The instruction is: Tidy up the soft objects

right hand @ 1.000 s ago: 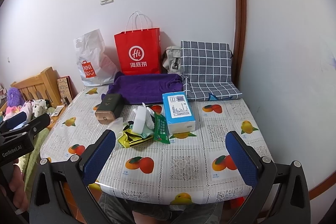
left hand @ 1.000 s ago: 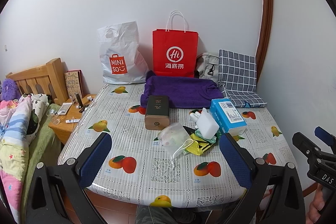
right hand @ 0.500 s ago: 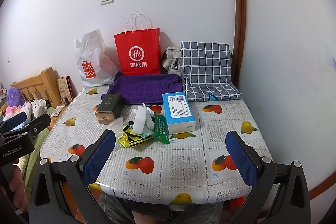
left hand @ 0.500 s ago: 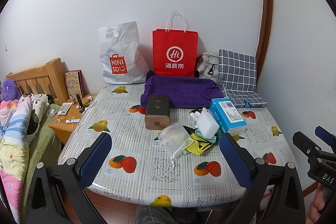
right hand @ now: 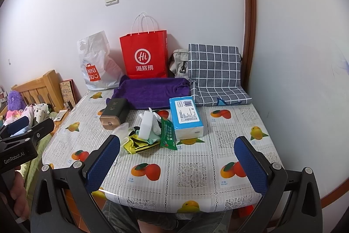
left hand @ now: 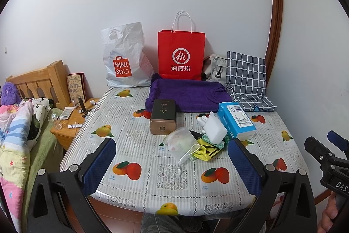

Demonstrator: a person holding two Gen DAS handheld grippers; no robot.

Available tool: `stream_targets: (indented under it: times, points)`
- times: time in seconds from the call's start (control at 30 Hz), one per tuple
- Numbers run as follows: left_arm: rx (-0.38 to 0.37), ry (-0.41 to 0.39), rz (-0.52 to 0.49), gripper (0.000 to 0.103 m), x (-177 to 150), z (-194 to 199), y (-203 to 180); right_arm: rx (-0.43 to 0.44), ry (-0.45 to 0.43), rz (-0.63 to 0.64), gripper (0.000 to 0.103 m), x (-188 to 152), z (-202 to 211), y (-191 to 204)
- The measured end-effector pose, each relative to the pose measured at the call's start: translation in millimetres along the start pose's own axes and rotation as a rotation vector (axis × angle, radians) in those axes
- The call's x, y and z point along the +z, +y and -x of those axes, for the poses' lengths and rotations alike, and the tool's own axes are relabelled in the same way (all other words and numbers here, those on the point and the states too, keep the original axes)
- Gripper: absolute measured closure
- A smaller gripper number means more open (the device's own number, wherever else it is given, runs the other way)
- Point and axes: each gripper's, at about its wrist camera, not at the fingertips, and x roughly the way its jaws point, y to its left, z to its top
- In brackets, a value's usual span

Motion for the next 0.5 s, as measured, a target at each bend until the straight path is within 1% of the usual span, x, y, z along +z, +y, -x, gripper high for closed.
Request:
stream_targets:
  times: [0.07, 0.1, 0.2, 0.3, 0.5]
  points:
    - [-0.001, 0.004, 0.001, 0.000, 0.5, -1.3, -0.1, 0.000, 0.000, -0.001, 0.000, 0.1, -0.3, -0.1]
    - [-0.001, 0.008, 0.002, 0.000, 4.9, 1.6, 7.2, 0.000, 0.000, 0.000, 0.000, -0.7, -0.1, 0.3]
    - [0.001, 0.023, 0.001, 0.000, 4.2, -5.6, 8.3, 0.000, 0.008, -0.001, 0.000, 0.1, -3.3, -0.1]
    - [0.004, 0.046, -0.009, 0.000, 0.2, -20.5, 4.9, 0.000, 0.024, -0.008, 0.000, -1.4, -11.8, -2.6]
    - [-0.015, 0.100, -0.017, 0.000, -8.3, -51.6, 3.8, -0.004, 0.064, -0.021, 0.000, -10.1, -34.9, -7.7]
